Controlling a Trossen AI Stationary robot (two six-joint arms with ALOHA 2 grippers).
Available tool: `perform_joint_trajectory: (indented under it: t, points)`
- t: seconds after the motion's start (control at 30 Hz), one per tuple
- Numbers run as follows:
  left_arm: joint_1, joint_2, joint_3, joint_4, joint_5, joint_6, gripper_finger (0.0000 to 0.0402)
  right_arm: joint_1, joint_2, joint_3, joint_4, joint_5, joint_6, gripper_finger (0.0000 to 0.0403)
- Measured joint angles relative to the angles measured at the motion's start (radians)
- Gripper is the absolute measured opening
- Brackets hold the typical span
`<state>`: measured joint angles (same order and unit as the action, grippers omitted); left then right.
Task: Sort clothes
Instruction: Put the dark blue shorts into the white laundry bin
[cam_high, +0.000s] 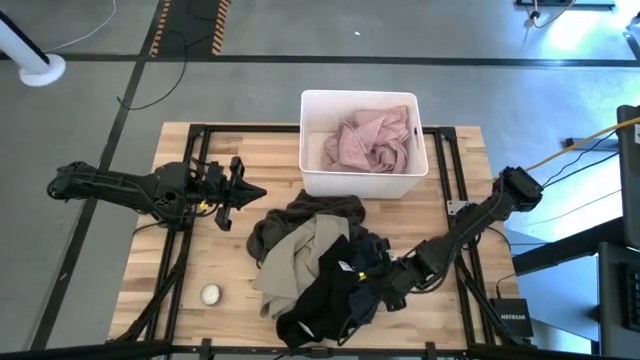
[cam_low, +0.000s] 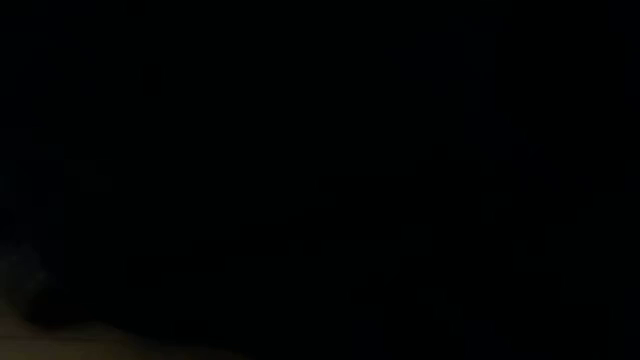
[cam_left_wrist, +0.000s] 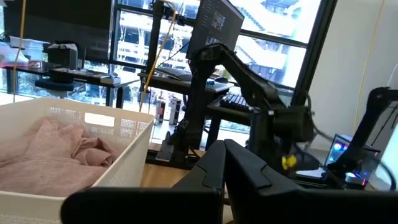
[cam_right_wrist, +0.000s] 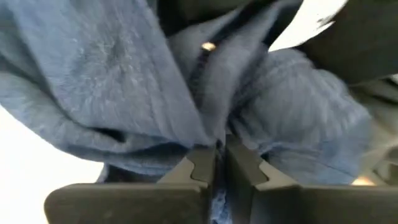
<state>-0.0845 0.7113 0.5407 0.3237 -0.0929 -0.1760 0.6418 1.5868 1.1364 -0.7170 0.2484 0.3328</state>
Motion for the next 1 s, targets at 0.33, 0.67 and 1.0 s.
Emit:
perform_joint_trajectory:
  t: [0.33,0.67,1.0]
  points:
    - [0.000,0.000,0.000,0.000,0.000,-0.026,0.0000,-0.001,-0.224,0.056,-0.045,0.054,-0.037,0.0015]
    - [0.000,0.000,0.000,-0.002,0.000,-0.021,0.0000,-0.001,-0.453,0.056,-0.028,0.297,-0.104,0.0012]
    - [0.000,0.000,0.000,-0.002,0.000,-0.019,0.0000,-0.044,-0.605,0.057,0.238,0.509,-0.333,0.0018]
